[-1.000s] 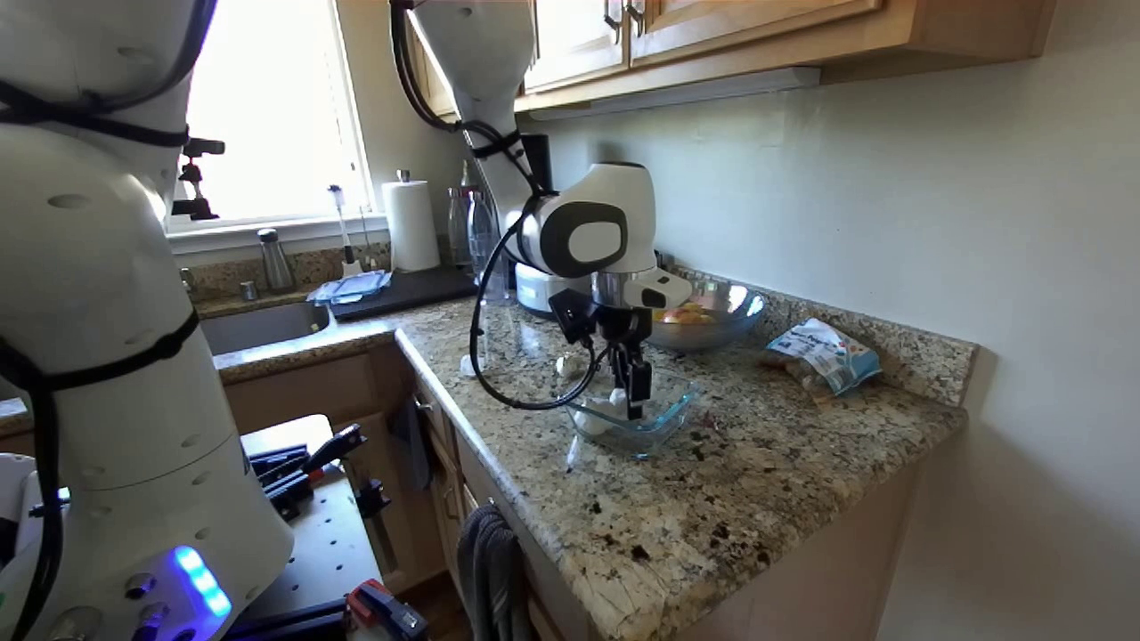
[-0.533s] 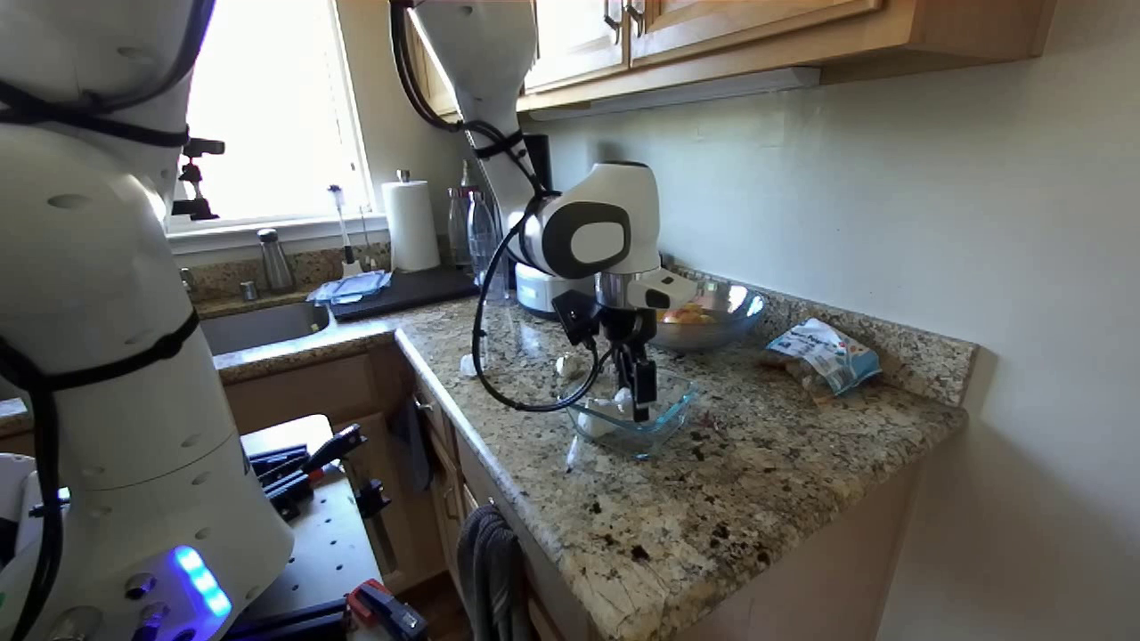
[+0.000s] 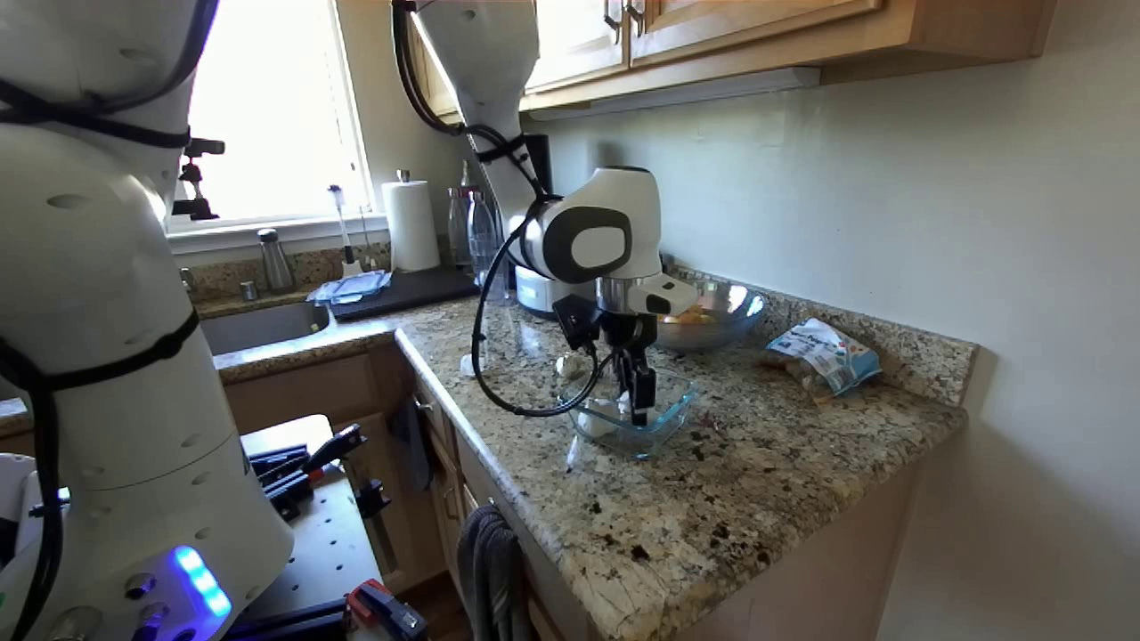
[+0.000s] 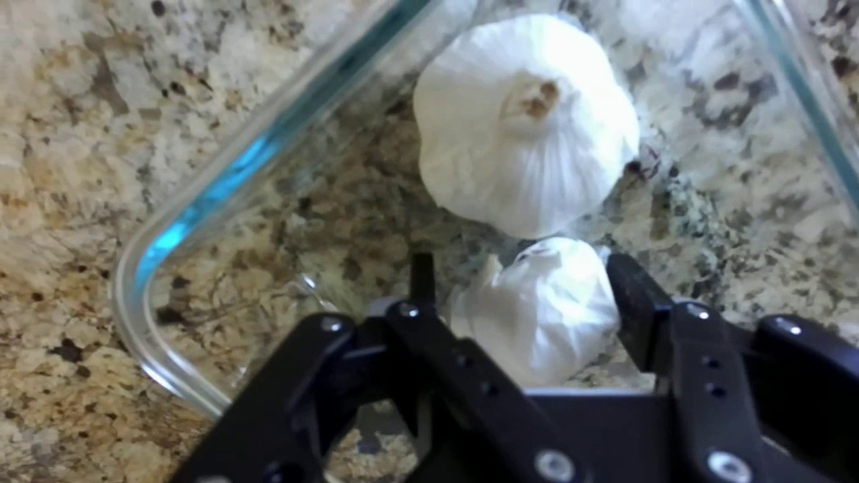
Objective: Pick up the three cloves of garlic from the glass bowl and put them on the countertop
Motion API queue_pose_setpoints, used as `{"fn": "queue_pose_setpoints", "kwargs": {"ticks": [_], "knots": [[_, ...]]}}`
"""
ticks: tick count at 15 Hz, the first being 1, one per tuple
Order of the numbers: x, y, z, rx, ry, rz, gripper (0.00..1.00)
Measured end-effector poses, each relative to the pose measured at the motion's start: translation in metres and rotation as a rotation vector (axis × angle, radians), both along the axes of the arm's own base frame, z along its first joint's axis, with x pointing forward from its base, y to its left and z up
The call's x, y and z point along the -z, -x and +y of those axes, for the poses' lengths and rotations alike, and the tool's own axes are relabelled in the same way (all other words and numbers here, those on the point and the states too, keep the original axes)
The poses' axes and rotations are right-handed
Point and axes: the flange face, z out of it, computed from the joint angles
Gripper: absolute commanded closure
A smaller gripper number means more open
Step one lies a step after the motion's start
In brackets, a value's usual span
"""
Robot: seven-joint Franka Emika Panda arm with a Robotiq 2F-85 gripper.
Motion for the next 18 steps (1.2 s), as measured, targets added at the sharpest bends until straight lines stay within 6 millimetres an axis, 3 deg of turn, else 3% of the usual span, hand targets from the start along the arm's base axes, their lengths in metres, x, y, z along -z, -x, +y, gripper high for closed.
{"fn": "queue_pose_setpoints", "kwargs": {"ticks": [6,13,18], "knots": [[0.000,0.000,0.000,0.000,0.000,0.000,0.86],[-0.004,-0.001,-0.005,0.005,0.004,-0.013,0.85],[-0.043,0.001,-0.002,-0.017,-0.002,-0.072,0.85]]}}
